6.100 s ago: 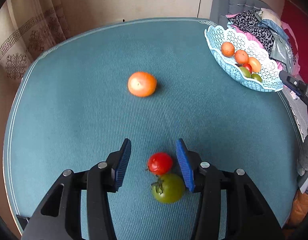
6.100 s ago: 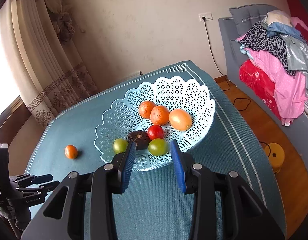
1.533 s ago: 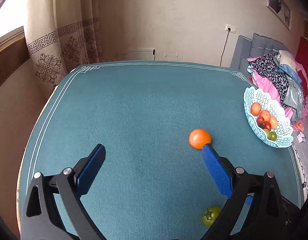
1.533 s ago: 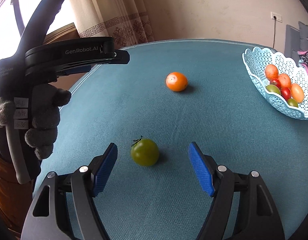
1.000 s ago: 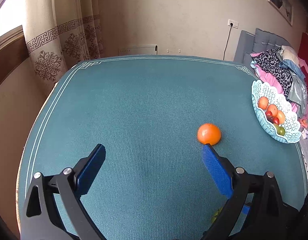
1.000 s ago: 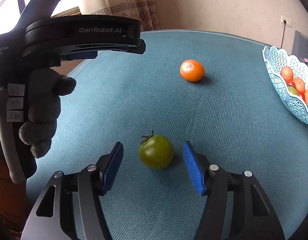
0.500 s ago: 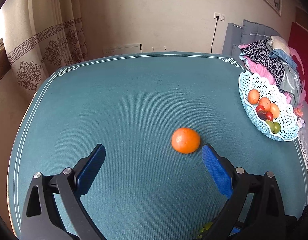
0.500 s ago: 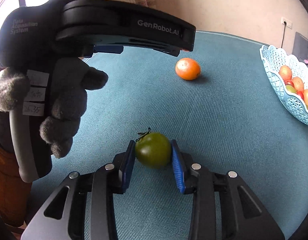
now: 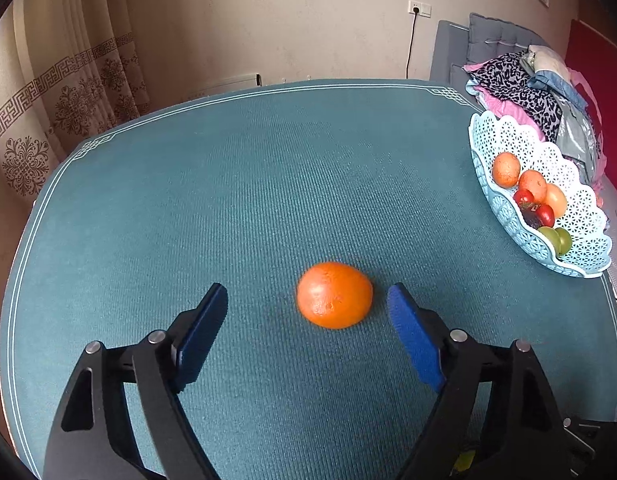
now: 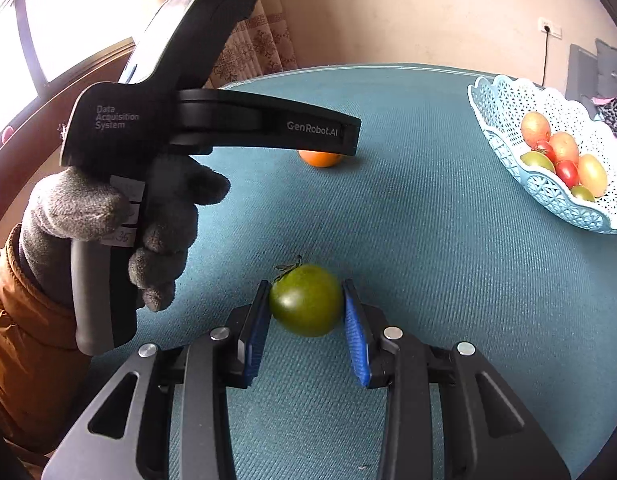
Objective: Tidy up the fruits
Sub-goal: 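Grasp the green tomato with the right gripper while the left grasps the orange tomato, then carry both tomatoes over the white basket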
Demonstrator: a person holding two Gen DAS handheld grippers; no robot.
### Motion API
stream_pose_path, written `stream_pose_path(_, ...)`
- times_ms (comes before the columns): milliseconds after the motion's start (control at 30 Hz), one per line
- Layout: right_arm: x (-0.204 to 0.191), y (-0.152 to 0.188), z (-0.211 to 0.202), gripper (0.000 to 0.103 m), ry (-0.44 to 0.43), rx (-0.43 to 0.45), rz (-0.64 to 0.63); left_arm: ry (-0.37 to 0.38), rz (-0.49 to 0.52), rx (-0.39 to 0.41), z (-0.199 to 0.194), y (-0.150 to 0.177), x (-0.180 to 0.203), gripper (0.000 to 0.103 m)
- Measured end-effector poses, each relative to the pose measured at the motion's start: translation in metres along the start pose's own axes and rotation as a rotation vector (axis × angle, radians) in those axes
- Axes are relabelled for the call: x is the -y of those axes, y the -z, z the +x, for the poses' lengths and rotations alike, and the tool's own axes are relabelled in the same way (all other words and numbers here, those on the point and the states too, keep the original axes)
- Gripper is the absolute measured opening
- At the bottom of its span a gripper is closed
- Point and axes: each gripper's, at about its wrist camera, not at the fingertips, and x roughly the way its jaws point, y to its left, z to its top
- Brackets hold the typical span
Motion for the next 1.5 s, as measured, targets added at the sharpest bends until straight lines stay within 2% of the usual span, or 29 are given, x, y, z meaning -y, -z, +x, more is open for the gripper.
stream_pose_path(133, 0.003, -0.004, -0.001, 0.035, -0.008, -0.002, 0.01, -0.001, -0.005, -0.022, 0.009, 0.0, 0.002, 0.072)
stream_pose_path(267, 0.012, -0.014, -0.002, 0.035, -0.013, -0.004, 0.018, 0.01, -0.004, -0.029, 0.014, 0.001, 0.003, 0.068)
stream_pose_path(333, 0.013, -0.015, -0.002, 0.035, -0.015, -0.004, 0.019, 0.019, 0.003, -0.028, 0.014, 0.001, 0.004, 0.06)
stream_pose_path(600, 0.012, -0.019, -0.003, 0.035, -0.013, 0.001, 0.027, 0.045, 0.014, -0.018, 0.015, 0.001, 0.011, 0.043)
stream_pose_path(1067, 0.021, -0.025, -0.007, 0.035, -0.008, 0.022, 0.052, 0.046, -0.006, -0.001, 0.001, 0.004, 0.006, 0.043)
stream_pose_path(1500, 0.04, -0.02, -0.031, 0.035, 0.01, 0.067, 0.085, 0.048, 0.009, 0.037, -0.025, 0.003, 0.018, 0.043)
